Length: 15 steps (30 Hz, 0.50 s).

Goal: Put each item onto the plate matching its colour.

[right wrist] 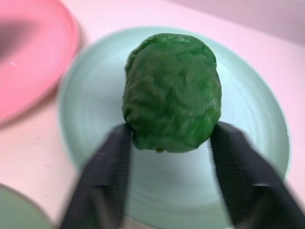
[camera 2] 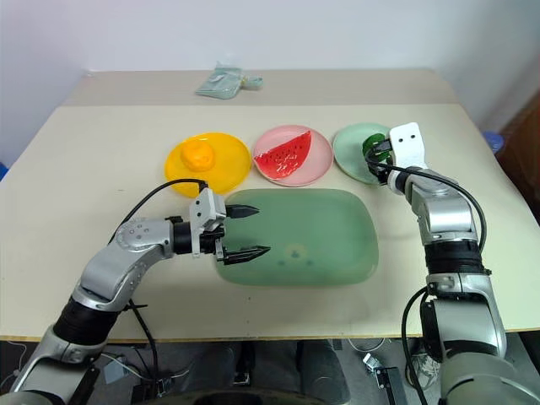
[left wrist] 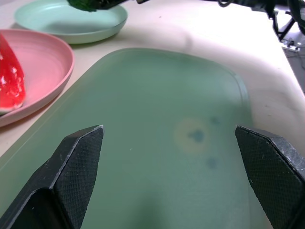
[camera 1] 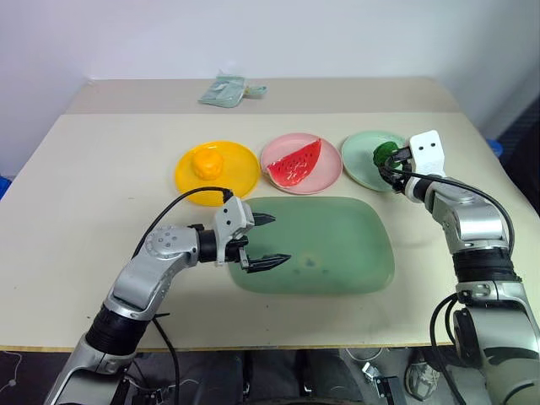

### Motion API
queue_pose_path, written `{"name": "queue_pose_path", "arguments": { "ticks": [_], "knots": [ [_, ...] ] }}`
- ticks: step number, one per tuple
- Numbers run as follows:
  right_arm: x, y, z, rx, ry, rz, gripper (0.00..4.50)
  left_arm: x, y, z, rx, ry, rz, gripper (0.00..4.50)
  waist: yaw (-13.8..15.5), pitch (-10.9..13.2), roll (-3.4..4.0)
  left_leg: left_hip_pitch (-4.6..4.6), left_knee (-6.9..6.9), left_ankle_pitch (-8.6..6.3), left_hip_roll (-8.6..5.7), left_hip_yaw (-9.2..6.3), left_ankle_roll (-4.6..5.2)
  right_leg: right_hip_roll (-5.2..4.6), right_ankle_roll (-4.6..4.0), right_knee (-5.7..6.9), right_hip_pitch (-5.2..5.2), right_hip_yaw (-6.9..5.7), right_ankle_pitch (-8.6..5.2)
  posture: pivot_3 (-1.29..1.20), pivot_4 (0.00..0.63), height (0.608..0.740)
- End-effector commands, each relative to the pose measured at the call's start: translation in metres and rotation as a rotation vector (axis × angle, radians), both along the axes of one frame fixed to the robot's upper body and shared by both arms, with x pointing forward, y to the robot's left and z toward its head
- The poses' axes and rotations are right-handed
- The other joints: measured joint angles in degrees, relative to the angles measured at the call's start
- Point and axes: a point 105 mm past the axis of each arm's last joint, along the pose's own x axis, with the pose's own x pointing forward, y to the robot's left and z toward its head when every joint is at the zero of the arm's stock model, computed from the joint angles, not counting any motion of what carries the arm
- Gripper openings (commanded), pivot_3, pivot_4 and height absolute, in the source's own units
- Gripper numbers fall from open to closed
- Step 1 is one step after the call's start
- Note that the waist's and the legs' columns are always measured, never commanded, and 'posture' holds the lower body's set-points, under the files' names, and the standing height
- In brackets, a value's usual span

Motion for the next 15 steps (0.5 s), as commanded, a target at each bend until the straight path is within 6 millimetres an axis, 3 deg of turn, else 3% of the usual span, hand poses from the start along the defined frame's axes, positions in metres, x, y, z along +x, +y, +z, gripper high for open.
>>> {"name": "queue_pose_path", "arguments": {
  "ticks": [1, 4, 9, 11, 15],
  "knots": [
    [0.002, -0.001, 0.026, -0.057, -0.098, 0.031, 4.39, -0.002, 0.002, 0.012, -0.024, -0.056, 0.028, 4.50, -0.1, 0.0, 0.01, 0.00, 0.00, 0.00, 0.01, 0.00, 0.00, 0.00, 0.00, 0.00, 0.00, 0.00, 0.00, 0.00, 0.150, 0.740],
    [-0.010, -0.004, 0.037, -0.136, -0.167, 0.077, 4.46, 0.009, 0.014, 0.016, -0.035, -0.094, 0.124, 4.50, 0.2, 0.0, 0.01, 0.01, 0.01, 0.00, 0.02, 0.00, -0.01, 0.00, 0.00, 0.02, 0.01, 0.00, 0.00, 0.00, 0.150, 0.740],
    [-0.064, 0.005, 0.051, -0.107, -0.260, 0.313, 4.46, 0.043, 0.075, 0.027, -0.078, -0.177, 0.491, 4.50, 0.3, 0.0, 0.01, -0.04, 0.01, -0.02, 0.02, -0.05, 0.03, 0.00, 0.01, -0.04, 0.01, -0.01, 0.01, 0.00, 0.150, 0.740],
    [-0.093, 0.002, 0.040, -0.074, -0.208, 0.376, 4.46, 0.044, 0.115, 0.027, -0.103, -0.172, 0.643, 4.50, 0.2, 0.0, 0.01, -0.01, 0.00, -0.12, 0.03, -0.06, 0.21, 0.00, 0.01, -0.03, 0.05, -0.01, 0.01, 0.00, 0.150, 0.740],
    [-0.126, -0.010, 0.017, -0.056, -0.092, 0.411, 4.46, 0.030, 0.162, 0.011, -0.033, -0.157, 0.773, 4.50, -0.1, 0.0, 0.01, 0.11, -0.07, -0.22, 0.07, -0.05, 0.35, 0.00, 0.01, -0.04, 0.10, 0.01, 0.01, 0.00, 0.150, 0.740]
  ]
}}
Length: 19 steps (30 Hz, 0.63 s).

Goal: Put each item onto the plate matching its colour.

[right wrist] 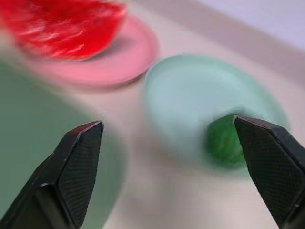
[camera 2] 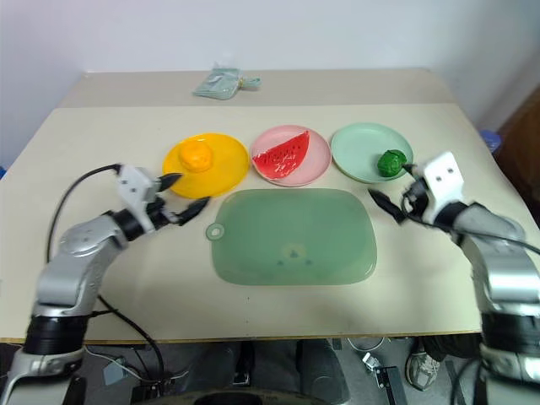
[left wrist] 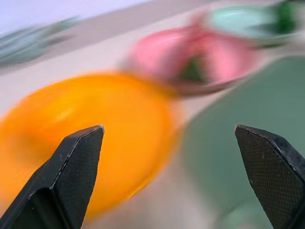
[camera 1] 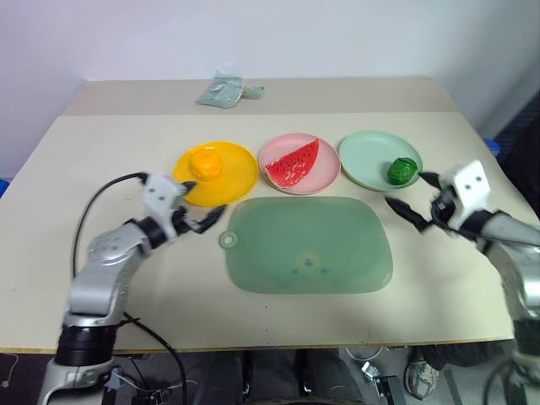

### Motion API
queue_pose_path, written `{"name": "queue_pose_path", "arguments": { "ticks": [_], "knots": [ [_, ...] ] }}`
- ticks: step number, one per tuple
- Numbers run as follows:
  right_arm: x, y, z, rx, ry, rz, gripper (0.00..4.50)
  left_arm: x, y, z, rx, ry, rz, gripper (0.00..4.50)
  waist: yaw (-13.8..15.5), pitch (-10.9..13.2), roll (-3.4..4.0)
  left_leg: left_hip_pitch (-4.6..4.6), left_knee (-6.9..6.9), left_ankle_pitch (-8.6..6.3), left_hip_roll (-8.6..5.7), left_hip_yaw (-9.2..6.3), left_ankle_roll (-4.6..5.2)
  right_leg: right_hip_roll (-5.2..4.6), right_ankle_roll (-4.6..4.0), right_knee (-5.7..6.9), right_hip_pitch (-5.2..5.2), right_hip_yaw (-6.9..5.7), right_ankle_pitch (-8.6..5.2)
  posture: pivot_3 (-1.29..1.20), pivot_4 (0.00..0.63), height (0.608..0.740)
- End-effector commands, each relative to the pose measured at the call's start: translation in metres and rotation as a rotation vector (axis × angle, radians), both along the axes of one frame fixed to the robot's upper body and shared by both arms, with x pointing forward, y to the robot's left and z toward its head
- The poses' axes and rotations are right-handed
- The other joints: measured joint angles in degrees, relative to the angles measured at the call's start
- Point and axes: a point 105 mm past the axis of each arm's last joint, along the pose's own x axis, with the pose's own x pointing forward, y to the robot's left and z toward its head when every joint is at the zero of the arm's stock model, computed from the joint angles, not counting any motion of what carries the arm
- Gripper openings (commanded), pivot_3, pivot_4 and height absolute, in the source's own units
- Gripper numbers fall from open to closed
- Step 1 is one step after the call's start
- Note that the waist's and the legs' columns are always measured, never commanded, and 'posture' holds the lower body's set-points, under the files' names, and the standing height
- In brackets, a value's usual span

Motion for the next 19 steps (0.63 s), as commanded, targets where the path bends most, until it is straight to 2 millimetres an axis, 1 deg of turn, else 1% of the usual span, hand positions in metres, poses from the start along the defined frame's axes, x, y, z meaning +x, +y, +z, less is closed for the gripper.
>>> {"name": "queue_pose_path", "arguments": {
  "ticks": [1, 3, 6, 12, 15, 19],
  "knots": [
    [-0.018, -0.005, 0.010, 0.004, 0.002, 0.047, 4.46, -0.011, 0.029, 0.000, 0.040, -0.025, 0.076, 4.50, 0.1, 0.0, 0.00, 0.04, 0.00, 0.00, 0.00, 0.00, 0.01, -0.01, 0.00, 0.00, 0.04, 0.00, 0.00, 0.00, 0.150, 0.740],
    [-0.023, -0.010, 0.005, -0.011, 0.022, 0.053, 4.46, -0.015, 0.035, -0.004, 0.046, -0.015, 0.095, 4.50, 0.2, 0.0, 0.00, 0.13, 0.01, -0.02, 0.00, 0.00, 0.02, -0.07, -0.01, -0.01, 0.14, 0.00, 0.00, 0.00, 0.150, 0.740],
    [-0.019, -0.004, 0.004, 0.006, 0.016, 0.053, 4.46, -0.017, 0.051, -0.010, 0.043, -0.007, 0.142, 4.50, 0.3, 0.0, 0.00, 0.16, 0.03, -0.02, 0.00, -0.01, 0.00, -0.11, -0.03, -0.01, 0.18, -0.01, 0.00, 0.00, 0.150, 0.740],
    [-0.009, -0.008, 0.000, 0.029, 0.015, 0.035, 4.46, -0.023, 0.054, -0.021, 0.061, 0.006, 0.155, 4.50, 0.2, 0.0, 0.01, 0.12, -0.06, -0.03, 0.00, 0.00, -0.02, -0.11, -0.04, -0.03, 0.07, -0.01, -0.01, 0.00, 0.150, 0.740],
    [-0.005, -0.007, -0.002, 0.043, 0.018, 0.042, 4.46, -0.026, 0.056, -0.025, 0.056, 0.004, 0.178, 4.50, 0.3, 0.0, 0.01, 0.11, -0.08, -0.02, 0.00, 0.00, -0.02, -0.11, -0.04, -0.05, 0.07, -0.01, -0.01, 0.00, 0.150, 0.740],
    [0.003, -0.003, -0.005, 0.046, 0.017, 0.054, 4.46, -0.029, 0.055, -0.028, 0.048, 0.000, 0.190, 4.50, 0.2, 0.0, 0.01, 0.11, -0.07, -0.03, 0.00, 0.00, -0.01, -0.12, -0.04, -0.05, 0.08, 0.00, -0.01, 0.00, 0.150, 0.740]
  ]
}}
